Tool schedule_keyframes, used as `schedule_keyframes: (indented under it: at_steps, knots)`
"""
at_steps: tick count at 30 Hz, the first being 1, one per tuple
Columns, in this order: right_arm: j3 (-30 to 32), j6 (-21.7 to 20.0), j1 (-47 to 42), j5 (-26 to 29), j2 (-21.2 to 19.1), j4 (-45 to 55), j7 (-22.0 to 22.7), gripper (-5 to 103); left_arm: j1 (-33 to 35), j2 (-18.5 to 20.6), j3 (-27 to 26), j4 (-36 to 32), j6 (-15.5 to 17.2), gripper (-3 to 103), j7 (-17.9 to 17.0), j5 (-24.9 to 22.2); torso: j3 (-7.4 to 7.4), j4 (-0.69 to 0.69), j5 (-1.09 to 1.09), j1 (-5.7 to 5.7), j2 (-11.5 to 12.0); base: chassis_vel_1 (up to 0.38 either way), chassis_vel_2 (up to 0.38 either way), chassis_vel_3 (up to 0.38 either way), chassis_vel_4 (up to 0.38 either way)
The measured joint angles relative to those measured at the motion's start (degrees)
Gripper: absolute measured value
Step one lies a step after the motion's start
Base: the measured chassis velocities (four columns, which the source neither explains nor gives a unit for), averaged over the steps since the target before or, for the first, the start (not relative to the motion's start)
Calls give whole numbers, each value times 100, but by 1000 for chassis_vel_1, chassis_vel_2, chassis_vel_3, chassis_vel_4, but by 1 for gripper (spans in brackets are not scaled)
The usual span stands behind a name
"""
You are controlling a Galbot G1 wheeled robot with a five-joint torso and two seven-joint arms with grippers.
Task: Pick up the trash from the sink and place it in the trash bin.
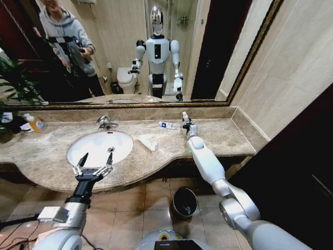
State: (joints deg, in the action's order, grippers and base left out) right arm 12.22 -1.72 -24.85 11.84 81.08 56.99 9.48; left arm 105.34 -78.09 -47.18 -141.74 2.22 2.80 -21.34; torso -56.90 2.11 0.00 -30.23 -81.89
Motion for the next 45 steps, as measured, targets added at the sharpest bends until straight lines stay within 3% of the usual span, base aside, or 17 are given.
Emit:
schedule_keyframes:
  at_steps: [4, 8, 10, 27, 38, 40, 42, 45]
  knots:
    - [-12, -29, -22, 55, -30, 93, 2, 21, 0, 0, 0, 0, 0, 100, 0, 0, 0, 0, 0, 0, 0, 0, 0, 0, 0]
    - [-15, -59, -35, 97, -61, 172, 9, 18, 0, 0, 0, 0, 0, 100, 0, 0, 0, 0, 0, 0, 0, 0, 0, 0, 0]
    - [-23, -98, -62, 122, -91, 245, 11, 10, 0, 0, 0, 0, 0, 100, 0, 0, 0, 0, 0, 0, 0, 0, 0, 0, 0]
    - [-92, -368, -434, 390, -432, 1072, 94, 10, 0, 0, 0, 0, 0, 100, 0, 0, 0, 0, 1, 0, 0, 0, 0, 0, 0]
    - [-109, -406, -1045, 806, -1025, 2335, 214, 10, 0, 1, 0, 0, 0, 100, 0, 0, 0, 1, 1, 0, 0, 0, 0, 0, 0]
    - [-53, -551, -1505, 1043, -1342, 3203, 281, 10, 0, 0, 1, 0, 0, 100, 2, 0, 0, -1, 3, 0, 0, 0, 0, 0, 0]
    - [-36, -592, -1618, 1105, -1409, 3398, 306, 10, 0, 0, 0, 0, 0, 100, 0, 0, 0, 1, 2, 0, 0, 0, 0, 0, 0]
    - [131, -861, -2419, 1645, -1803, 4565, 500, 10, 0, 0, 0, 0, 0, 100, 0, 0, 0, 0, 3, 0, 0, 0, 0, 0, 0]
